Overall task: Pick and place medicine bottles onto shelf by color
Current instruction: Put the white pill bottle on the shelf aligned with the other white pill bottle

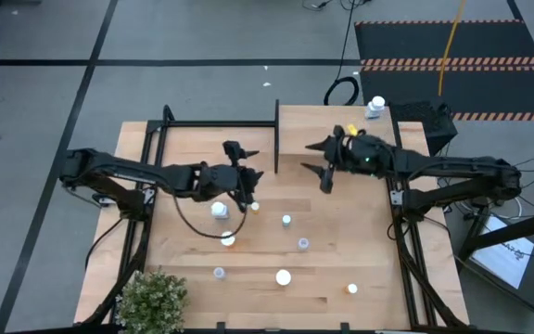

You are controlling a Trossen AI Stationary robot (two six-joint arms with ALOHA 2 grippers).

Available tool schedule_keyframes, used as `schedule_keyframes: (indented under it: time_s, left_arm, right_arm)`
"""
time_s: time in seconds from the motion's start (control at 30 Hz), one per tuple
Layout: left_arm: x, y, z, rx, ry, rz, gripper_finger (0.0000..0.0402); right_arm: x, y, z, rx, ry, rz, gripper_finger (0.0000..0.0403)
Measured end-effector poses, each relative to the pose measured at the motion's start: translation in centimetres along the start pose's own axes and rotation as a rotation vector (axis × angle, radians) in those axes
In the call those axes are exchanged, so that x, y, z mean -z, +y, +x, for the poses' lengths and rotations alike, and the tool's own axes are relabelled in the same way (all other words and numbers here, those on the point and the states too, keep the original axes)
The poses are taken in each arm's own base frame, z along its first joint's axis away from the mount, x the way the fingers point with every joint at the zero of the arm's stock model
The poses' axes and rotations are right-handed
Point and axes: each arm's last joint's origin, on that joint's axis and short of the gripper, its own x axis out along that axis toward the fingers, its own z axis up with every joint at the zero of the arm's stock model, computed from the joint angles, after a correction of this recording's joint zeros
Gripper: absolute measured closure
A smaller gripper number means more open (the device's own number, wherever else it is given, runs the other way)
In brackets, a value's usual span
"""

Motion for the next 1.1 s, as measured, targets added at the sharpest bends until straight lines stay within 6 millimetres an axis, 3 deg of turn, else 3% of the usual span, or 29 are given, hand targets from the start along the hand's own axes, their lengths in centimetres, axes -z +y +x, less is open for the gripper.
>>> schedule_keyframes:
  time_s: [0.23, 0.6, 0.93, 1.1]
  left_arm:
    - [0.6, 0.4, -2.6, 0.220, 0.013, -0.272, 0.0092]
    - [1.4, -1.6, -4.6, 0.312, 0.128, -0.270, 0.0092]
    - [2.1, -3.0, -6.5, 0.292, 0.226, -0.239, 0.0092]
    - [2.3, -4.2, -7.1, 0.309, 0.201, -0.212, 0.0092]
  right_arm:
    - [3.3, 0.6, 1.0, 0.007, -0.059, -0.011, 0.0172]
    - [2.6, 1.6, 0.6, -0.026, -0.125, -0.084, 0.0172]
    - [2.2, 3.2, 0.2, -0.087, -0.164, -0.095, 0.0172]
    - [2.1, 3.7, 0.1, -0.111, -0.165, -0.047, 0.0172]
